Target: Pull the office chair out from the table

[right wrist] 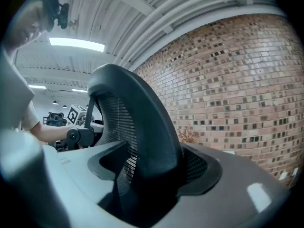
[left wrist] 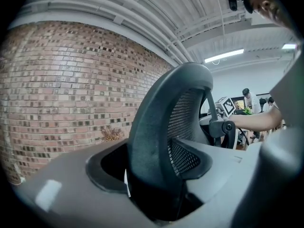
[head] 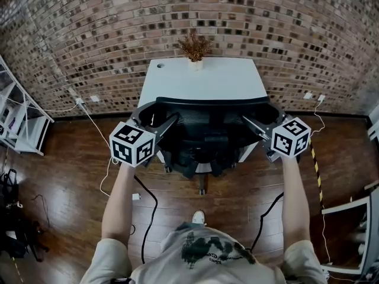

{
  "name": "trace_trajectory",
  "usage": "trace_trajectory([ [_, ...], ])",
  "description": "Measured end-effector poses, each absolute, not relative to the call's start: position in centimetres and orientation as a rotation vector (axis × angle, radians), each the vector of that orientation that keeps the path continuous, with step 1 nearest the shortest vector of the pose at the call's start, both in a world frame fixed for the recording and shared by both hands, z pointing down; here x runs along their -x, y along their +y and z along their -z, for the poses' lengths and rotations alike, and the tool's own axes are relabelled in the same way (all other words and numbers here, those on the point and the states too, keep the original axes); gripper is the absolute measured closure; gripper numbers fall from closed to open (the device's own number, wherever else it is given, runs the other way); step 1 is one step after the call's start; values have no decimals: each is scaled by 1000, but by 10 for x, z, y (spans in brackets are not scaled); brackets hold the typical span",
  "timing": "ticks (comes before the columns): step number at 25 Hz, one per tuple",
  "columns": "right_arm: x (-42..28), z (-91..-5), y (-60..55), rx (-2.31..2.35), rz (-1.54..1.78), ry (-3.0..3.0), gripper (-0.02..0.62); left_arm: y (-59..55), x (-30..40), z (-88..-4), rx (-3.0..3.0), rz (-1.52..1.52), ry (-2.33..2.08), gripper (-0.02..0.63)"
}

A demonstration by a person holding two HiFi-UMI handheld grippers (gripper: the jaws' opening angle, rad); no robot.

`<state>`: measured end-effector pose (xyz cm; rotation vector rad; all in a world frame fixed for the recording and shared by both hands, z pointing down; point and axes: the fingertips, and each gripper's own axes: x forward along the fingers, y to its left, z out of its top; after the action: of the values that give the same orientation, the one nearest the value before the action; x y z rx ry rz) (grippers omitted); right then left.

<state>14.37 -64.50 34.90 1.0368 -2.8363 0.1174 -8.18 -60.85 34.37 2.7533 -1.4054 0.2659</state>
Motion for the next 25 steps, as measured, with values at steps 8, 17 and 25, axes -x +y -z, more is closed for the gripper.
trace_trajectory([
  [8, -151, -352, -611, -1053, -156, -2861, 261, -577, 75, -347, -2738, -239, -1390, 319],
  [17, -162, -352, -549, -1051, -186, -2887, 265, -518, 66, -347, -2729, -220, -1401, 318],
  [25, -161, -353, -506, -1043, -192, -2892, 264, -470, 69, -347, -2700, -184, -1426, 316],
])
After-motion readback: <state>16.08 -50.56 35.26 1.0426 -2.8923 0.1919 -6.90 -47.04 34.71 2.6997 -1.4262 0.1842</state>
